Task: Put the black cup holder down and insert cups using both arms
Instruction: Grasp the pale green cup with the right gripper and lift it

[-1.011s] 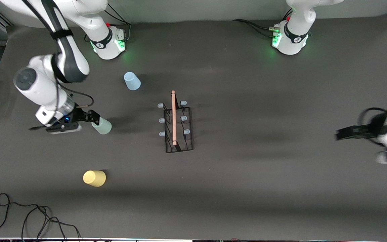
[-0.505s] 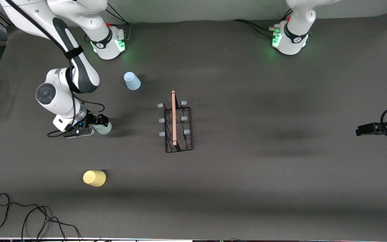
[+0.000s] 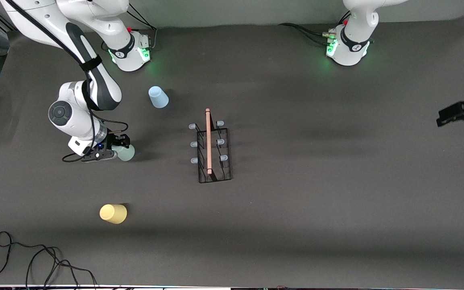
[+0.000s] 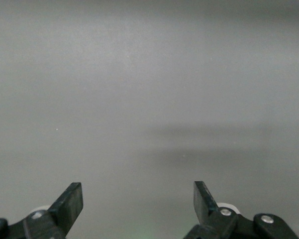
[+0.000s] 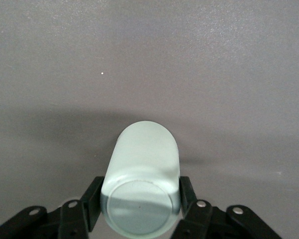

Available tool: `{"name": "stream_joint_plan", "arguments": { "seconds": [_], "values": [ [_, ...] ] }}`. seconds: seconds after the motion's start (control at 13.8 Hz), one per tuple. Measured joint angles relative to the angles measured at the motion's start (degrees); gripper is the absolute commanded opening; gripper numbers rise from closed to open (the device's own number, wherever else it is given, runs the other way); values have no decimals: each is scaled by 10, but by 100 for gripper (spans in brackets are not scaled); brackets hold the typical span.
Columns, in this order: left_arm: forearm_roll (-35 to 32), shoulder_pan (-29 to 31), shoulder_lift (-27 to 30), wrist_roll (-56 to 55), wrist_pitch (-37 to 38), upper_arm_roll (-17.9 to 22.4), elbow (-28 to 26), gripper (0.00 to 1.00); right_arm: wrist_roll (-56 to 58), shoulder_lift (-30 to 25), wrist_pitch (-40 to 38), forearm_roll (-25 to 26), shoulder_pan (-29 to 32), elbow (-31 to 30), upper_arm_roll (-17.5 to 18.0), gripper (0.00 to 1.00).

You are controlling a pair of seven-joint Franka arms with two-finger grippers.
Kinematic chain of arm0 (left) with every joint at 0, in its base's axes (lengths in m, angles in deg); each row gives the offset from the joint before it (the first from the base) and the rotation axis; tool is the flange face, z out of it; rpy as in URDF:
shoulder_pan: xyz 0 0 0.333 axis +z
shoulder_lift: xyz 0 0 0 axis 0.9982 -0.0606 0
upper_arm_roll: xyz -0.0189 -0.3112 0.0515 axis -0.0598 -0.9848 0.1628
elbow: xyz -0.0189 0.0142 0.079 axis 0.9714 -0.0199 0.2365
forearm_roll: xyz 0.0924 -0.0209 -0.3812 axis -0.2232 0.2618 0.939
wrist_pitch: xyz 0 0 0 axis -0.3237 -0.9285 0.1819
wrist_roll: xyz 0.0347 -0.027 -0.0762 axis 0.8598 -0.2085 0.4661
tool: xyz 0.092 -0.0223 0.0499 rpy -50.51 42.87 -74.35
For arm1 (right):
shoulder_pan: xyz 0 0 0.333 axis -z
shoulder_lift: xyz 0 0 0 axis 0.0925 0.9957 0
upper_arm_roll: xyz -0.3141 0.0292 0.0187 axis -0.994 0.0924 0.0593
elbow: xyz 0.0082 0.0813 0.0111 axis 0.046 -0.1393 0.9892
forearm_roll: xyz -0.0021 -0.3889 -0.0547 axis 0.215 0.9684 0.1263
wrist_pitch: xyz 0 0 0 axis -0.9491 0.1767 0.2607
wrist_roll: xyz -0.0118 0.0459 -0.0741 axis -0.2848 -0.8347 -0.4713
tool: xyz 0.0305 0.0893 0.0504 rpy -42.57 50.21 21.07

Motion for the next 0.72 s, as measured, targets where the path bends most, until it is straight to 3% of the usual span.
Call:
{"name": "stream_joint_plan", "arguments": {
  "seconds": [0.29,0.51,0.72],
  "values": [
    [0,-10,13,-9,1,-7,-10,100,-4,-50,-79,0,0,25,-2,13],
    [0,-17,18,-32,25,-19,-10,100,-34,-129,-270,0,0,119,-3,10],
    [0,-23,18,-63,36,-33,-12,100,-84,-164,-439,0,0,231,-2,9]
  ]
}}
